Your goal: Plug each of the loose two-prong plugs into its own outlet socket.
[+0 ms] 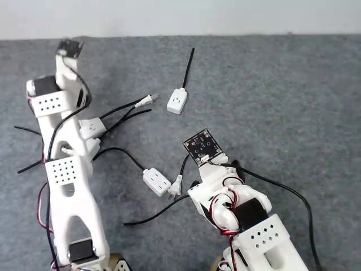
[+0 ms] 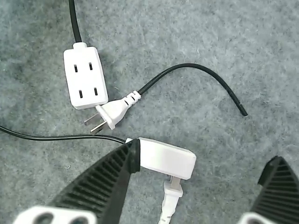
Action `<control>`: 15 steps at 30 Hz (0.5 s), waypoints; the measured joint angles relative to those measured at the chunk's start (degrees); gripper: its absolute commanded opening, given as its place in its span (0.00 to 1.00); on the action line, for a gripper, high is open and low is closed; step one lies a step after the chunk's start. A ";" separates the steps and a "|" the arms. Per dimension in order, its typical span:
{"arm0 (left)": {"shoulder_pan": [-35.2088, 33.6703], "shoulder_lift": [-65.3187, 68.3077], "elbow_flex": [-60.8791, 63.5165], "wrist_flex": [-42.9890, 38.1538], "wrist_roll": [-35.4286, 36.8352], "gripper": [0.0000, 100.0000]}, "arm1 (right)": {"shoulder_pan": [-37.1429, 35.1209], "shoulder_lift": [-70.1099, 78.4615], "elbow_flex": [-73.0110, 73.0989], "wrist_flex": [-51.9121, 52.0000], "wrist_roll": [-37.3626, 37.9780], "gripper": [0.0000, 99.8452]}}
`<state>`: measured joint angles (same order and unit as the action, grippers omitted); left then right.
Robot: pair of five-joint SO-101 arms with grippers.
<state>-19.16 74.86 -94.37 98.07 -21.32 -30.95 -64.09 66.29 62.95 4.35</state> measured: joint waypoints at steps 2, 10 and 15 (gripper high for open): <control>1.67 -3.78 0.00 0.26 1.67 0.18 | 0.00 0.00 0.00 0.00 0.00 0.41; 4.84 -16.44 -0.09 0.35 10.20 0.18 | 0.00 0.00 0.09 0.00 0.00 0.41; 5.01 -20.75 -0.09 0.35 14.42 0.18 | 0.00 0.00 0.18 0.00 0.00 0.41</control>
<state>-14.15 54.11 -94.46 98.42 -6.90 -30.95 -64.09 66.46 62.95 4.35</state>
